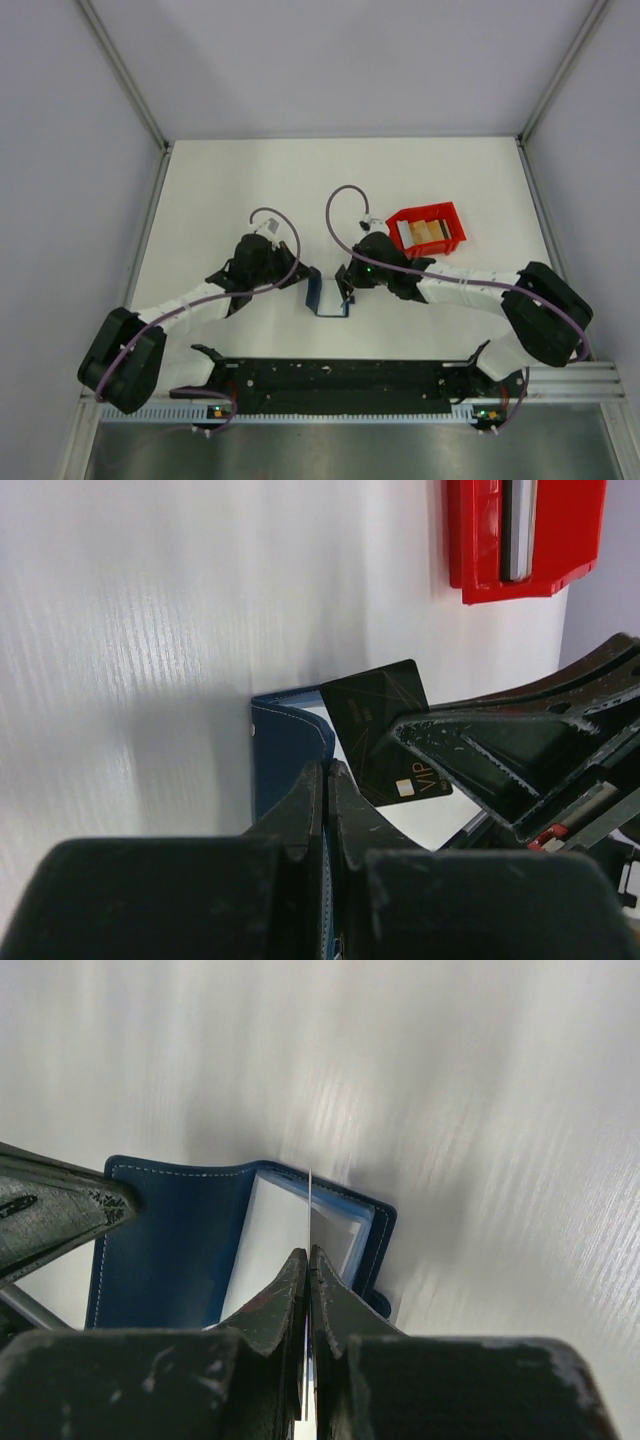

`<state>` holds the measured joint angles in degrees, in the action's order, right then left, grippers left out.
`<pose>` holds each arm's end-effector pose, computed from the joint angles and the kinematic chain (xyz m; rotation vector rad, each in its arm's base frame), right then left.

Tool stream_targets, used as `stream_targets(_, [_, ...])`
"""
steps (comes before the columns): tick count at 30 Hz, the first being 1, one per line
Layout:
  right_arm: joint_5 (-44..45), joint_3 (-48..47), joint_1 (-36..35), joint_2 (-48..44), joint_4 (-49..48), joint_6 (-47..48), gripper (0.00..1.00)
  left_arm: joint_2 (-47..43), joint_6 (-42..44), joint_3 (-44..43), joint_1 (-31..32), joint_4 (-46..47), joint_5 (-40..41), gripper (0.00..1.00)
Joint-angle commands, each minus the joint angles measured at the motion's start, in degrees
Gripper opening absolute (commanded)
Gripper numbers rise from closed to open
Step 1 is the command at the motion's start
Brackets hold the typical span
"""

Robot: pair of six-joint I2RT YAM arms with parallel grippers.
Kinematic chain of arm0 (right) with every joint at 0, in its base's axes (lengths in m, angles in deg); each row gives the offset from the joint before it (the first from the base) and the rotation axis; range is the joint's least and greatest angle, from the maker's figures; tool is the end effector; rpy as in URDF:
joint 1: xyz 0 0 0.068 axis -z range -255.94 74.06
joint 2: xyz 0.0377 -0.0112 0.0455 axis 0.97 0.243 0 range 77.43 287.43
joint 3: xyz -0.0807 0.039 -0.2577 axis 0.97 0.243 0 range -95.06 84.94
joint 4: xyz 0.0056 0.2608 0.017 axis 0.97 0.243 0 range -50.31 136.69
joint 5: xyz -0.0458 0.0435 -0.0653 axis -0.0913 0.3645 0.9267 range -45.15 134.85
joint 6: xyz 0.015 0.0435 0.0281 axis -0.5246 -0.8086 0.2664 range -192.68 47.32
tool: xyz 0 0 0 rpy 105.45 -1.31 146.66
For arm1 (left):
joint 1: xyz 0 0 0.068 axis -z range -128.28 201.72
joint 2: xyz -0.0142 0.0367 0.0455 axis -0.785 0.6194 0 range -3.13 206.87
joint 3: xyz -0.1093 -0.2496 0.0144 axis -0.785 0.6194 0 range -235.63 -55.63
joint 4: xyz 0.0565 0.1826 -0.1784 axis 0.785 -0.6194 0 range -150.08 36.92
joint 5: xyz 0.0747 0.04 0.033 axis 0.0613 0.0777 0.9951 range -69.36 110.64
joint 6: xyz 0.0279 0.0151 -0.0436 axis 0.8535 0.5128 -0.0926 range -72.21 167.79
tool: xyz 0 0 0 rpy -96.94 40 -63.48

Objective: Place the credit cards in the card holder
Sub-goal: Turn over the card slot in the card holder.

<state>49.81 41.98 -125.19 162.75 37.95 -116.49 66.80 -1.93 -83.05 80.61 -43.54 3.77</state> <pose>0.2000 0.2275 0.1847 -0.0660 2.3903 0.7270 0.2062 -0.1256 0.1813 -0.2362 2.3215 -1.0674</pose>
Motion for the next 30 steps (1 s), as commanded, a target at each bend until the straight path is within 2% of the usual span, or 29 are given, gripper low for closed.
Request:
stream_targets(1, [3.47,0.07,-0.31,-3.4,3.39,0.66,0.0,-0.06,-6.09,1.05,1.17,8.13,2.26,0.0])
stream_targets(6, [12.09,-1.25,-1.54,-6.12,9.64,0.83,0.0,-0.93,-8.64,2.28,2.67,5.4,8.41,0.0])
stream_targets(10, [14.21,0.15,-1.9,-6.83,11.14,0.48,0.0,-1.73,-8.65,4.39,2.67,4.96,10.88,0.0])
stream_targets(21, [7.62,5.34,-1.81,-5.43,-0.19,-2.59,0.0,-0.06,-2.24,7.12,2.67,1.28,13.43,0.0])
stream_targets(30, [4.72,6.4,-1.02,-6.22,-2.75,-2.95,0.0,2.66,2.69,5.18,2.58,-4.27,16.25,0.0])
